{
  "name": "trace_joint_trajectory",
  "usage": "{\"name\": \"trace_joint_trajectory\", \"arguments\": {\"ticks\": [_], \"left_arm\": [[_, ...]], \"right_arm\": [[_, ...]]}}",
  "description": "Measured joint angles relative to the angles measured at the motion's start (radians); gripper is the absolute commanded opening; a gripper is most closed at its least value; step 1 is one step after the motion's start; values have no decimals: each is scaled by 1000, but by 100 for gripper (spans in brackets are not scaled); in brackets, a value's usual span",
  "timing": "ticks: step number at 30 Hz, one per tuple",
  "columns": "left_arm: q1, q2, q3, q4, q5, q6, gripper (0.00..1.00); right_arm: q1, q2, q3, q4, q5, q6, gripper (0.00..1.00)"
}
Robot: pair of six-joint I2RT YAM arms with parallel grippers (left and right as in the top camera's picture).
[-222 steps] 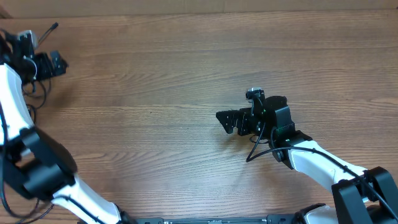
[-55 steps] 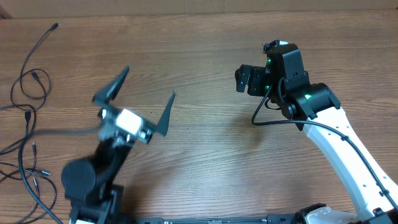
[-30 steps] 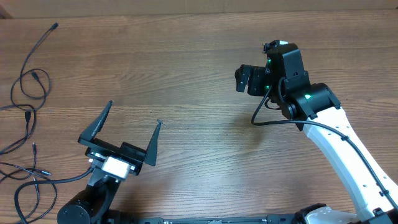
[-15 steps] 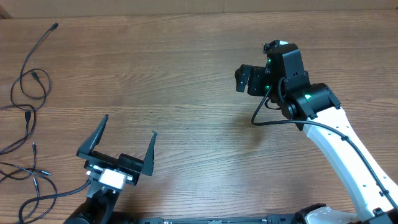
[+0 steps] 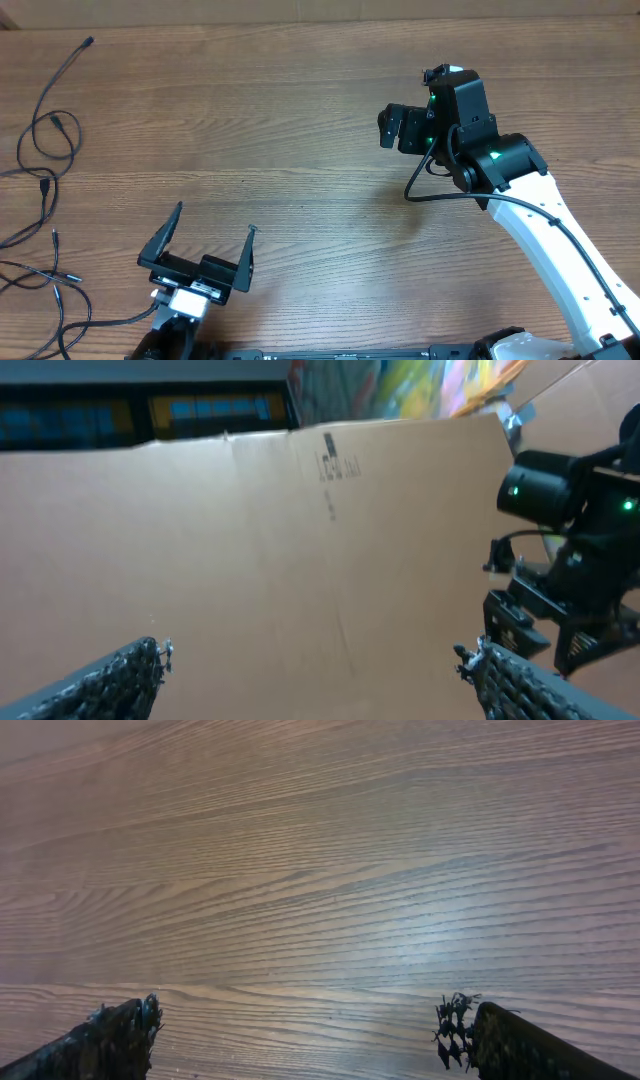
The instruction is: Untangle cables
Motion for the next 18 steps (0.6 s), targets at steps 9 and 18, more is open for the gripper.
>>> {"name": "trace_joint_trajectory", "arguments": {"ticks": [9, 18], "left_arm": [[20, 0, 0, -115, -40, 0, 99], [52, 0, 0, -269, -65, 0, 99]], "right_arm": [[0, 0, 0, 0, 0, 0, 100], [0, 0, 0, 0, 0, 0, 100]]}}
